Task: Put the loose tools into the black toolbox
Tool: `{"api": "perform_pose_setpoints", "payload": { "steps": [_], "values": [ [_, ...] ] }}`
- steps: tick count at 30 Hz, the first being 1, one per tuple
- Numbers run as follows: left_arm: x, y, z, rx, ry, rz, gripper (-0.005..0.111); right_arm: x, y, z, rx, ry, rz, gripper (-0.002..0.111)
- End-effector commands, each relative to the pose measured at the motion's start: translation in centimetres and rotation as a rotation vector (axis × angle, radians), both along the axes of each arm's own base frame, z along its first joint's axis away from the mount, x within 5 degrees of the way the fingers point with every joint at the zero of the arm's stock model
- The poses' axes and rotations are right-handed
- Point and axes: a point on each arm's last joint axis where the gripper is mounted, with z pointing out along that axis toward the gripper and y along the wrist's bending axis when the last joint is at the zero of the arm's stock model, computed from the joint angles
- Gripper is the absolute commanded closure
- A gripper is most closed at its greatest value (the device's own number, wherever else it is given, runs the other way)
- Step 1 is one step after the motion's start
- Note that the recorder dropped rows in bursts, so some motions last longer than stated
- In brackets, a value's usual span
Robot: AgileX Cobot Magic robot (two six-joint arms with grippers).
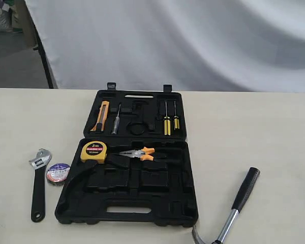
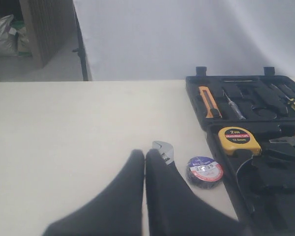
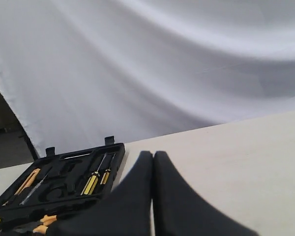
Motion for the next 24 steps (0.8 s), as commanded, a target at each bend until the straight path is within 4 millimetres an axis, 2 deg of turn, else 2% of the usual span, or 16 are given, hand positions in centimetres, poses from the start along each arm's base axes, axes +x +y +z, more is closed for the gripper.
{"api": "perform_pose_setpoints", "payload": {
  "steps": [1, 8, 13, 17, 20, 24],
  "values": [
    [0.0, -0.1, 0.0, -0.008, -0.003, -0.009, 0.106, -0.1, 0.1, -0.4, -0.050, 0.026, 0.015, 0.109],
    [0.0, -0.1, 0.0, -0.008, -0.003, -0.009, 0.106, 1.1, 1.2, -1.7, -0.139, 0.205, 0.142, 0.109],
    [0.0, -0.1, 0.0, -0.008, -0.003, -0.009, 0.106, 3.0, 2.3, -1.9, -0.207, 0.374, 0.203, 0.109],
    [0.0, -0.1, 0.0, -0.008, -0.003, -0.009, 0.106, 4.6, 4.0, -1.9, -0.222, 0.517, 0.283, 0.109],
    [0.0, -0.1, 0.0, -0.008, -0.003, -0.009, 0.106, 5.7, 7.0, -0.9, -0.267, 0.560, 0.435, 0.109],
    [0.0, -0.1, 0.0, -0.008, -0.003, -0.009, 0.106, 6.5, 11.2, 0.6, -0.306, 0.493, 0.589, 0.109]
  ]
}}
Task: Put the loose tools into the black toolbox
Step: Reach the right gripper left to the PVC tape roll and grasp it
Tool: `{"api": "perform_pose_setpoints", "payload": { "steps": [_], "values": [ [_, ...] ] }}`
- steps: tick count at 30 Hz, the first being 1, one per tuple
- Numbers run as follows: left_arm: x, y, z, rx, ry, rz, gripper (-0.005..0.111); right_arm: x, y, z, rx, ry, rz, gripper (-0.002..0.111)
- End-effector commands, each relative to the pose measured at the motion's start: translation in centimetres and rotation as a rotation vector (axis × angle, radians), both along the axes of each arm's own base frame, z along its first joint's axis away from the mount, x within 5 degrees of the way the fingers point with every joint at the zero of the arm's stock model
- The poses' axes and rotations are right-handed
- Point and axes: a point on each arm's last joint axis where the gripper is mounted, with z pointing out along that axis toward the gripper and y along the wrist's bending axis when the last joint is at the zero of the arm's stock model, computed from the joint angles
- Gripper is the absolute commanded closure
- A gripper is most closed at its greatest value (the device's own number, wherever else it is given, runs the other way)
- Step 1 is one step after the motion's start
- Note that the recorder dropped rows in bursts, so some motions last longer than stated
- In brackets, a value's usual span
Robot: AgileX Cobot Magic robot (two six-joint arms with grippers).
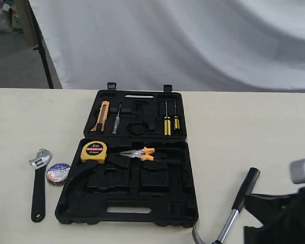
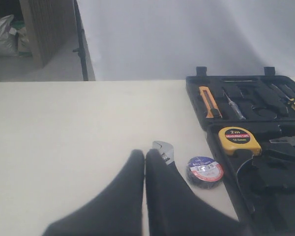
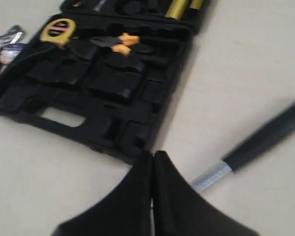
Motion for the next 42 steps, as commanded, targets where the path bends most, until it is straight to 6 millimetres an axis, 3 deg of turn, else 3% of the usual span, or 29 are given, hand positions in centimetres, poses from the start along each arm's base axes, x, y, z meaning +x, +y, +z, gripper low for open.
{"api": "perform_pose_setpoints", "payload": {
  "steps": [1, 6, 15, 17, 23, 26, 28, 32, 37, 42],
  "values": [
    [0.0, -0.1, 0.0, -0.008, -0.003, -0.009, 0.106, 0.9, 4.6, 1.6, 0.029, -0.062, 0.162, 0.109],
    [0.0, -0.1, 0.0, -0.008, -0.003, -0.009, 0.106, 2.5, 10.4, 2.9, 0.006, -0.053, 0.281, 0.109],
    [0.0, -0.1, 0.0, -0.008, -0.003, -0.009, 0.106, 9.2, 20.6, 2.4, -0.054, 0.028, 0.318, 0.104],
    [0.0, -0.1, 0.0, -0.008, -0.003, -0.009, 0.106, 10.5, 22.8, 2.8, -0.072, 0.030, 0.346, 0.091],
    [0.0, -0.1, 0.0, -0.008, -0.003, -0.009, 0.106, 13.9, 28.2, 3.0, -0.250, 0.010, 0.518, 0.026],
    [0.0, -0.1, 0.0, -0.008, -0.003, -0.009, 0.106, 15.3, 30.8, 3.3, -0.341, -0.004, 0.642, 0.011],
    [0.0, -0.1, 0.0, -0.008, -0.003, -0.009, 0.106, 15.9, 32.2, 3.8, -0.358, -0.014, 0.709, 0.009],
    [0.0, -0.1, 0.0, -0.008, -0.003, -0.009, 0.106, 16.7, 34.8, 2.7, -0.389, 0.019, 0.861, 0.009],
    [0.0, -0.1, 0.0, -0.008, -0.003, -0.009, 0.106, 17.3, 36.4, -0.6, -0.457, 0.020, 1.014, 0.009],
    [0.0, -0.1, 0.0, -0.008, -0.003, -0.009, 0.106, 17.9, 37.1, -3.6, -0.489, 0.011, 1.056, 0.009]
  ]
}}
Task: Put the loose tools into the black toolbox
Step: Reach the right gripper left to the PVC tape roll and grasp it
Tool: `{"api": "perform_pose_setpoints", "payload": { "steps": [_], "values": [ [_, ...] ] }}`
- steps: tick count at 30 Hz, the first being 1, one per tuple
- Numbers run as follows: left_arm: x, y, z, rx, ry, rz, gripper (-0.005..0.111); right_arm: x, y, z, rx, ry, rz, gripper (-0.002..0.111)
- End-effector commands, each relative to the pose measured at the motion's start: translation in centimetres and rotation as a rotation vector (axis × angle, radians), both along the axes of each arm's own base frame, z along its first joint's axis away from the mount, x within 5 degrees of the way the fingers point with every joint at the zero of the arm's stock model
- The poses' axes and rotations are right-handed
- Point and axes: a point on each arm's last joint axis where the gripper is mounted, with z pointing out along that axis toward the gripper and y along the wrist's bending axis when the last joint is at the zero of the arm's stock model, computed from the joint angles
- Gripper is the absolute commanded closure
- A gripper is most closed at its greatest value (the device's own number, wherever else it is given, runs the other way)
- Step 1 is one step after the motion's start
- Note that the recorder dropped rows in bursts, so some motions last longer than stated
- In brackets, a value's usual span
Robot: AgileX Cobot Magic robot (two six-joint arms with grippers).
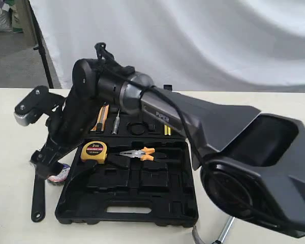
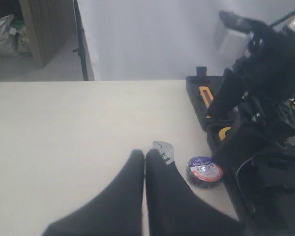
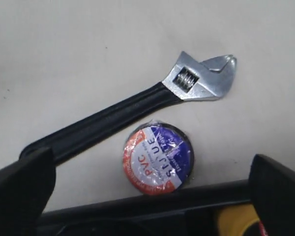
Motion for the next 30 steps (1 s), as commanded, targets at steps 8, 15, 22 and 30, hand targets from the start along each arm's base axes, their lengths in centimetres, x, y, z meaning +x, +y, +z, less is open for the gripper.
{"api": "perform_pose_setpoints", "payload": {
  "steps": [8, 15, 22, 30],
  "values": [
    [0.0, -0.1, 0.0, -0.008, -0.003, -0.009, 0.106, 0.4, 1.0, -4.0, 0.002, -0.028, 0.103, 0.009],
    [0.0, -0.1, 0.0, -0.008, -0.003, -0.009, 0.106, -0.3, 2.2, -5.5, 0.044, -0.048, 0.125, 0.009],
    [0.0, -0.1, 0.0, -0.008, -0.003, -0.009, 0.106, 0.1, 1.8, -6.0, -0.008, -0.113, 0.155, 0.042],
    [0.0, -0.1, 0.0, -0.008, -0.003, -0.009, 0.106, 0.1, 1.8, -6.0, -0.013, -0.108, 0.138, 0.072]
  ]
}}
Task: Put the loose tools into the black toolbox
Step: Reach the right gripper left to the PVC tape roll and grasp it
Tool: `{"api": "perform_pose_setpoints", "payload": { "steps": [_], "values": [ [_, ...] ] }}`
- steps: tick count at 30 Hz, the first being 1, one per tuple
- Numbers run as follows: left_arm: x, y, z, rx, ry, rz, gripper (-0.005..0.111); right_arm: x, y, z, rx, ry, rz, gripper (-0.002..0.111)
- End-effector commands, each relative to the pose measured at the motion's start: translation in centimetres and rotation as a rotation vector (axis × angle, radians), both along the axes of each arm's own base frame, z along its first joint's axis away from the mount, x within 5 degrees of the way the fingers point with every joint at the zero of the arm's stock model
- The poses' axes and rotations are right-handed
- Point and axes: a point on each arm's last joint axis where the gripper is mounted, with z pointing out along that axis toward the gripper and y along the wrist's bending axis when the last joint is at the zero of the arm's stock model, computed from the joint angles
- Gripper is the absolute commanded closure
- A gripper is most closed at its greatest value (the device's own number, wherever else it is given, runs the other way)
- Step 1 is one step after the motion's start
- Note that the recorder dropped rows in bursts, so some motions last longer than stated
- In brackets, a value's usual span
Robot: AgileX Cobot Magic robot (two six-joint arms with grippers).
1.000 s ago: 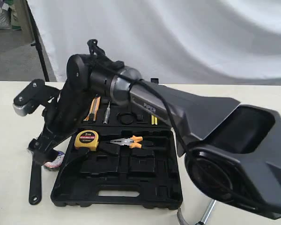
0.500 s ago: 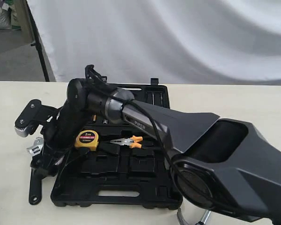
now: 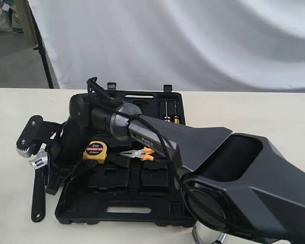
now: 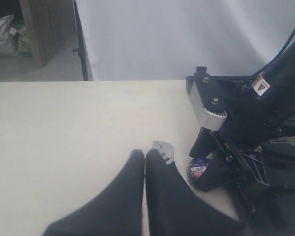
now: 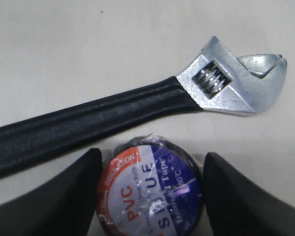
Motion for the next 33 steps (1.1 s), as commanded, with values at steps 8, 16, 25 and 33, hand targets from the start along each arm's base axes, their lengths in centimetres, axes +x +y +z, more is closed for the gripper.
{"api": "perform_pose_setpoints", "payload": {
  "steps": [8, 16, 25, 33],
  "values": [
    [-0.01, -0.07, -0.03, -0.008, -0.003, -0.009, 0.106, -0.25, 0.45, 0.28, 0.005, -0.022, -0.052, 0.040],
    [-0.01, -0.07, -0.03, -0.008, -0.003, -0.009, 0.106, -0.46, 0.64, 0.30, 0.012, -0.004, -0.084, 0.033],
    [-0.01, -0.07, -0.03, -0.008, -0.003, -0.009, 0.106, -0.49, 0.19, 0.10, -0.028, 0.032, -0.092, 0.040],
    [-0.01, -0.07, -0.03, -0.008, -0.003, -0.009, 0.106, -0.60, 0.07, 0.02, -0.044, 0.043, -0.086, 0.093]
  ]
}}
